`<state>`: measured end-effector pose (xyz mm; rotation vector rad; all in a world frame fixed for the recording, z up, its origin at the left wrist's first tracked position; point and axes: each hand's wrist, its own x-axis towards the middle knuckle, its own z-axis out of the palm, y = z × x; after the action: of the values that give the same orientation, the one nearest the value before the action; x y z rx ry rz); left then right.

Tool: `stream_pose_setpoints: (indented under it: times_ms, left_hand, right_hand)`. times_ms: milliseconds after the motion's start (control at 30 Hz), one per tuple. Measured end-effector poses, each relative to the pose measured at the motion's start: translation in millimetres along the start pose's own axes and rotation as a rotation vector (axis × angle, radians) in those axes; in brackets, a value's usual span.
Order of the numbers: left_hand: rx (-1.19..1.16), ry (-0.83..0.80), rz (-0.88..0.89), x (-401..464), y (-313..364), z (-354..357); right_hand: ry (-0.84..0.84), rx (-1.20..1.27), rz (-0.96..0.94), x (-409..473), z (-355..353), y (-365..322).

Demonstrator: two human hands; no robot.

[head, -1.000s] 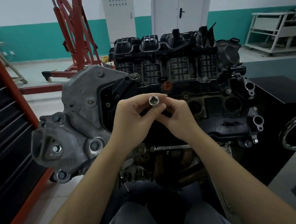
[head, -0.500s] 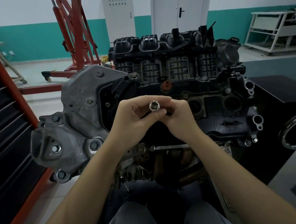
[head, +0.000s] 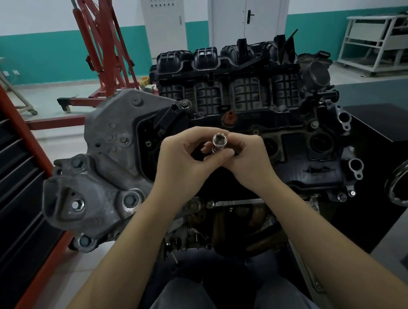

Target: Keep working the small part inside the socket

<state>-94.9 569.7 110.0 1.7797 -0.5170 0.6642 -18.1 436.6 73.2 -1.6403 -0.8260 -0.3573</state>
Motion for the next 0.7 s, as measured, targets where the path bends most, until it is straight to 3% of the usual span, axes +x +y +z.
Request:
stream_pose_setpoints:
  times_ms: [100, 267, 467, 600, 700]
  left_hand:
    - [0.009, 0.052, 0.009, 0.6, -1.2, 1.1]
    - [-0.160, -0.042, -0.064, 0.8, -3.1, 0.3]
    - [-0.031, 0.068, -0.024, 0.0, -0.5, 5.9]
    - [-0.125, -0.065, -0.023, 1.0, -2.0, 2.4]
    - [-0.123, -0.069, -0.042, 0.9, -1.3, 2.3]
  right_hand:
    - [-0.014, 0.012, -0.022, 0.1, -1.0, -0.6]
    - [-0.036, 0.006, -0.020, -2.0, -1.6, -0.3]
    - [0.010, 0.049, -0.029, -0.2, -0.3, -1.2]
    - [-0.050, 0.052, -0.042, -2.2, -0.9, -3.2]
    - [-0.026, 0.033, -0.020, -0.8, 0.7, -0.9]
